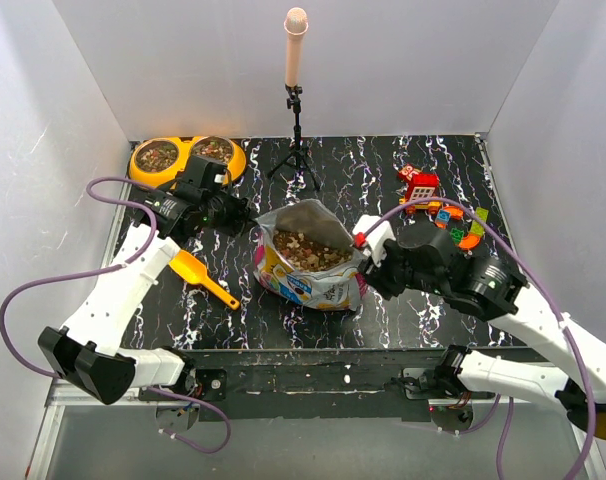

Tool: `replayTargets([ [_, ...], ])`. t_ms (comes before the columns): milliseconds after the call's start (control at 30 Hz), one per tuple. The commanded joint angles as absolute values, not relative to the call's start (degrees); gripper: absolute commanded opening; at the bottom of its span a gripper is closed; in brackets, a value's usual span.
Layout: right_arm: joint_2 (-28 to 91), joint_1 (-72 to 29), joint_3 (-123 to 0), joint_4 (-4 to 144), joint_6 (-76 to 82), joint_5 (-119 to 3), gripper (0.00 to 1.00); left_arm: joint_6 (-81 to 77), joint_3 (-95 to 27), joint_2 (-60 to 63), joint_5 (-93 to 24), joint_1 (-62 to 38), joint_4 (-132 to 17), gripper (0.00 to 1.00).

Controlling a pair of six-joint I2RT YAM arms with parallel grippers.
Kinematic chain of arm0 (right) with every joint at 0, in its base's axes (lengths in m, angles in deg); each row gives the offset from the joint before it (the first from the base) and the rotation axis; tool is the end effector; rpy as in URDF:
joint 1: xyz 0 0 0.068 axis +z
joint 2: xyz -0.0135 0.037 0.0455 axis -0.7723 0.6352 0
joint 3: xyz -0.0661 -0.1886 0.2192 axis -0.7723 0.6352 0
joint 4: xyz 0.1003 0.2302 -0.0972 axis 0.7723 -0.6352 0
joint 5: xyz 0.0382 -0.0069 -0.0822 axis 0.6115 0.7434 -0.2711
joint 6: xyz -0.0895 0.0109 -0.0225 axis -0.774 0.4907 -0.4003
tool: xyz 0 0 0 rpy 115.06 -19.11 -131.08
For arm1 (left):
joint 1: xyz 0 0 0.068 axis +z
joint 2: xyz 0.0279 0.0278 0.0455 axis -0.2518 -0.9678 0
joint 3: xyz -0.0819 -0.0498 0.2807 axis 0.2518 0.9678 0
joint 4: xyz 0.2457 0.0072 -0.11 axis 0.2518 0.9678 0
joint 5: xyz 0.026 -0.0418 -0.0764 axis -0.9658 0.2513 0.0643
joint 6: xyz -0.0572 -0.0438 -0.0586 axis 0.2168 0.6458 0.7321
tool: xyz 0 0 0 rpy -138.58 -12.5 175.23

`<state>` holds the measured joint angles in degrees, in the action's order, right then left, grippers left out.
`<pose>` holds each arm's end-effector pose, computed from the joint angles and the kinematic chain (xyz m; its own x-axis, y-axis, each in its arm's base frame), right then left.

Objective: Serve the pet food

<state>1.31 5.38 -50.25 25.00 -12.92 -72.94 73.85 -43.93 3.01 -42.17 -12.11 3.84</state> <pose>0.1225 0.1618 0.3725 -0.1699 -0.5342 -0.8281 -0.7966 0.5692 -0.2037 0.2499 -0.1266 0.3659 -0.4915 -0.8705 -0.0251 -0.6651 0.3938 -0.6345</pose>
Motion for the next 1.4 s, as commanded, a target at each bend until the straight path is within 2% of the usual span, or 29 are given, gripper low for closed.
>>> replayTargets([
  [0, 5.5, 5.3, -54.4, 21.8, -15.1, -67.9, 0.70, 75.0, -44.8, 6.5, -42.9, -11.0, 1.2, 0.00],
  [67, 6.6, 5.8, -55.2, 24.0, -15.9, -67.6, 0.80, 75.7, -45.0, 6.6, -42.9, -11.0, 2.6, 0.00],
  [167, 7.3, 5.9, -54.8, 29.6, -17.1, -69.7, 0.83, 75.9, -45.8, 6.2, -42.9, -10.9, 3.9, 0.00],
  [233, 8.4, 6.0, -54.9, 31.5, -18.0, -72.6, 0.81, 76.0, -46.4, 6.1, -42.9, -11.0, 4.9, 0.00],
  [367, 9.9, 5.9, -55.6, 30.9, -19.5, -80.2, 0.59, 73.2, -49.1, 5.2, -46.4, -10.9, 7.8, 0.00],
  [500, 4.5, 5.9, -51.6, 33.5, -21.6, -83.3, 0.41, 70.7, -50.6, 3.6, -47.7, -10.6, 10.1, 0.00],
  [600, 1.6, 5.8, -49.5, 31.7, -23.1, -88.1, 0.07, 68.9, -49.9, 3.9, -49.5, -9.5, 9.8, 0.00],
  [633, 0.6, 5.8, -48.6, 30.7, -23.5, -89.8, 0.01, 67.9, -49.8, 3.9, -50.0, -8.6, 9.8, 0.00],
  [733, -2.0, 4.9, -46.8, 29.0, -23.5, -91.3, 0.01, 64.7, -50.5, 3.4, -49.1, -6.1, 9.9, 0.00],
  [933, -0.5, 2.6, -51.9, 25.4, -19.7, -81.5, 0.01, 61.8, -52.3, 3.4, -45.7, -3.4, 11.5, 0.00],
  [1100, 2.1, 1.7, -55.5, 25.1, -19.3, -78.2, 0.01, 61.8, -49.9, 6.1, -37.7, -3.3, 16.1, 0.00],
  [1133, 2.7, 1.7, -56.0, 25.0, -19.5, -78.2, 0.01, 62.6, -48.4, 7.2, -36.1, -3.3, 16.8, 0.06],
  [1200, 3.6, 1.6, -56.8, 24.9, -19.9, -78.1, 0.01, 64.5, -45.3, 10.1, -33.7, -3.3, 16.9, 0.29],
  [1233, 4.1, 1.6, -57.1, 24.9, -20.1, -77.8, 0.01, 65.6, -43.8, 11.4, -33.3, -3.3, 16.8, 0.45],
  [1267, 4.3, 1.6, -57.1, 25.0, -20.1, -77.5, 0.01, 66.5, -43.2, 12.8, -33.3, -3.3, 17.0, 0.57],
  [1367, 4.4, 1.6, -57.2, 25.1, -20.1, -76.0, 0.01, 67.7, -44.5, 14.3, -33.8, -3.3, 19.3, 0.76],
])
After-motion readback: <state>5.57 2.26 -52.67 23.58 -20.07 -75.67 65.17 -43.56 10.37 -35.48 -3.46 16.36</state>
